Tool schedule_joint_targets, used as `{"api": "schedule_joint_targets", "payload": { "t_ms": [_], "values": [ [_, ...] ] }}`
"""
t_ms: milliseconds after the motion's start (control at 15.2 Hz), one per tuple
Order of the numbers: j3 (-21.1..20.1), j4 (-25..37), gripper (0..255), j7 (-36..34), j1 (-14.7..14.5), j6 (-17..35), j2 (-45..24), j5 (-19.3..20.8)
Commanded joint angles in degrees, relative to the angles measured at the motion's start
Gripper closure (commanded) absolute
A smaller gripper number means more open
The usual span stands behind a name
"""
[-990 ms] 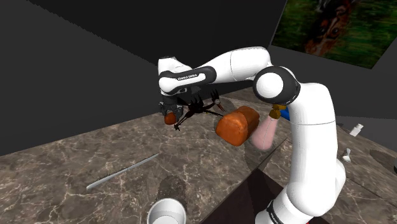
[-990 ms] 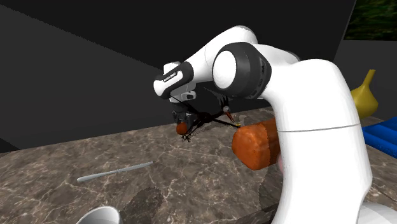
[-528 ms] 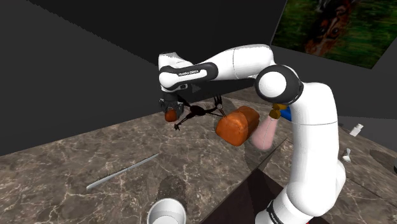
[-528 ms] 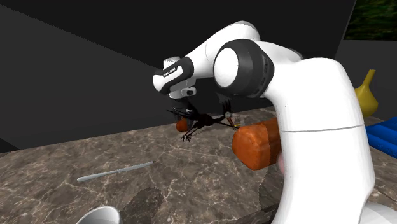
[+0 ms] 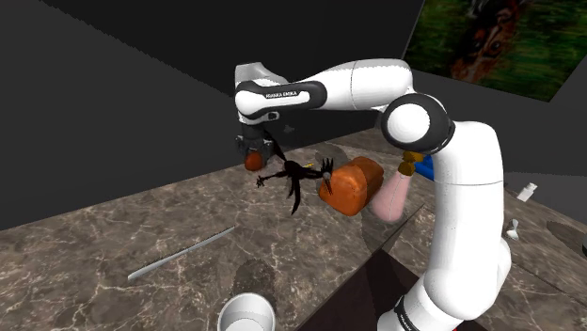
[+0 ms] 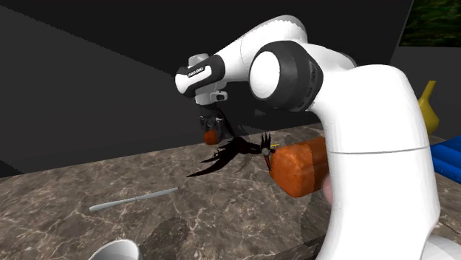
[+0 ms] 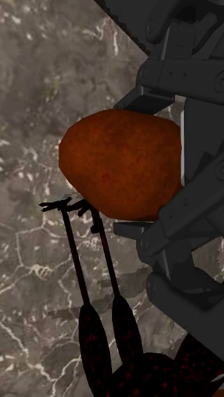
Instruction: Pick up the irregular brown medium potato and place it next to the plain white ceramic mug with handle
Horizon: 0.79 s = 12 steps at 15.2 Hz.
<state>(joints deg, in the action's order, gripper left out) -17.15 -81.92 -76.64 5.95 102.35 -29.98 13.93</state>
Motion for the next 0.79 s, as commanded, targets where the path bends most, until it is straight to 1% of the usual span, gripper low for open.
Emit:
{"api": "schedule_joint_targets", "payload": {
  "t_ms": [0,726],
  "values": [
    [-0.1,1.2,255,0.2,-0.1,-1.4,0.3,-0.1],
    [-0.3,8.3,255,1.3,-0.6,-9.3,1.1,-0.6]
  ]
}}
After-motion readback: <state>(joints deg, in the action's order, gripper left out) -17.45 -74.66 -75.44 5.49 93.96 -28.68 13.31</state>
